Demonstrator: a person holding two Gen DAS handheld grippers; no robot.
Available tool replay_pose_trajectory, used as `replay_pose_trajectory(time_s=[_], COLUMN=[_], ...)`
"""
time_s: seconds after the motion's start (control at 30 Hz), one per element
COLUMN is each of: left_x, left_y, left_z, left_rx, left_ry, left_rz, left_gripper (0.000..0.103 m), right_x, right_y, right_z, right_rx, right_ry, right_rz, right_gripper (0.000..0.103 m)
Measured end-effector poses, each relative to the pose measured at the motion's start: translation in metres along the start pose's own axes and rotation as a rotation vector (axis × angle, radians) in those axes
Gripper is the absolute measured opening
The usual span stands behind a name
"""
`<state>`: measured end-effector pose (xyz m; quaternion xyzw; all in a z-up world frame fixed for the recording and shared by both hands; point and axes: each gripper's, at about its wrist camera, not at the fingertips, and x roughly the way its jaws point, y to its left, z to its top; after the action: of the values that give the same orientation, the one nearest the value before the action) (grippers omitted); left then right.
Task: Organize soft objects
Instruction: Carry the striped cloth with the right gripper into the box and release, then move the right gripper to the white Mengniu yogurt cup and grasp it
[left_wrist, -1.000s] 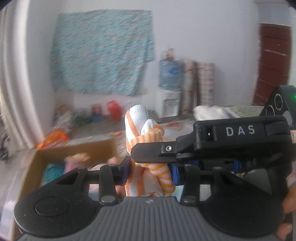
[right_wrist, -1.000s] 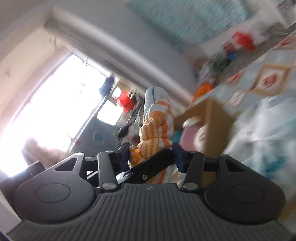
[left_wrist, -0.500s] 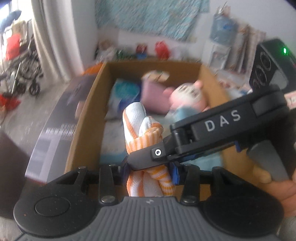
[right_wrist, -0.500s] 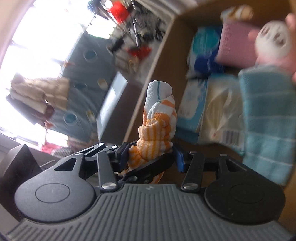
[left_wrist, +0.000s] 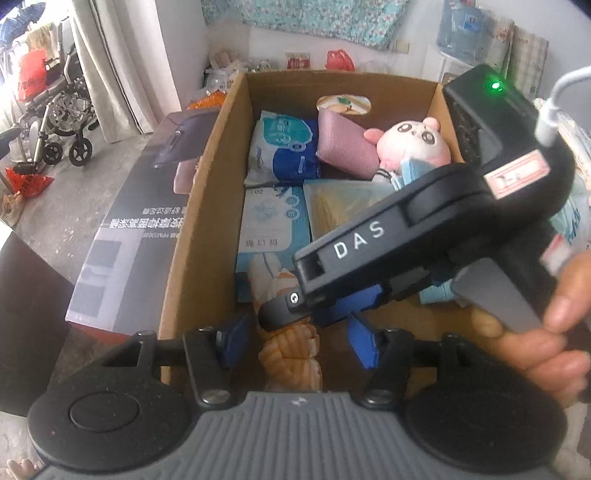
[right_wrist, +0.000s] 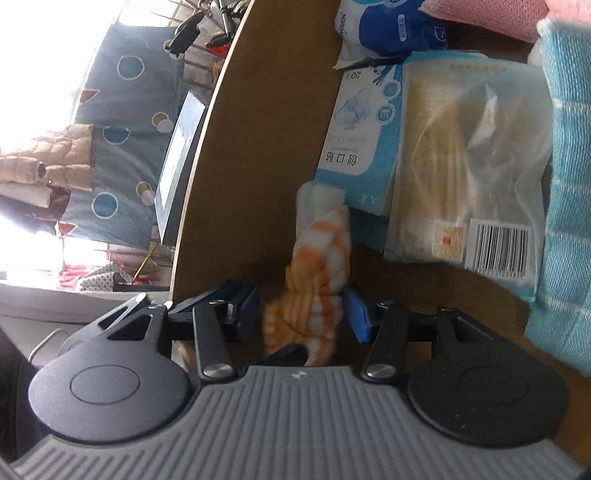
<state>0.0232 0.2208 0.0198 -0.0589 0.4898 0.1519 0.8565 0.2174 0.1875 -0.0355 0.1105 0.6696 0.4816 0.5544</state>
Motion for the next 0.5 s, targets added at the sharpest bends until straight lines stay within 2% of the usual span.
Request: replay_pose_trajectory(time_s=[0.1, 0.23, 0.33, 0.5], left_x=[0.001, -0.013, -0.030, -0.061], left_y=[0.000, -0.001, -0.007, -0.037], left_z=[0.001, -0.002, -0.005, -0.011], left_rx=[-0.002, -0.025, -0.016, 0.018], left_ry=[-0.023, -0.065, -0.130, -0.252], left_rz=[0.007, -0.006, -0.016, -0.078], left_gripper=[0.064, 0.069, 0.071, 0.088], right_x=[0.003, -0.014, -0.047, -0.123], right_y=[-0.001, -0.013, -0.012, -0.030], right_z=[0.003, 0.001, -0.011, -0.048], right_rx=[0.000, 0.013, -0.015, -0.047], right_ry=[-0.010, -0.046, -0.123, -0.299], right_rz=[-0.006, 0.036, 0.086, 0.205], right_gripper=[0.059, 0.062, 0.065, 0.068])
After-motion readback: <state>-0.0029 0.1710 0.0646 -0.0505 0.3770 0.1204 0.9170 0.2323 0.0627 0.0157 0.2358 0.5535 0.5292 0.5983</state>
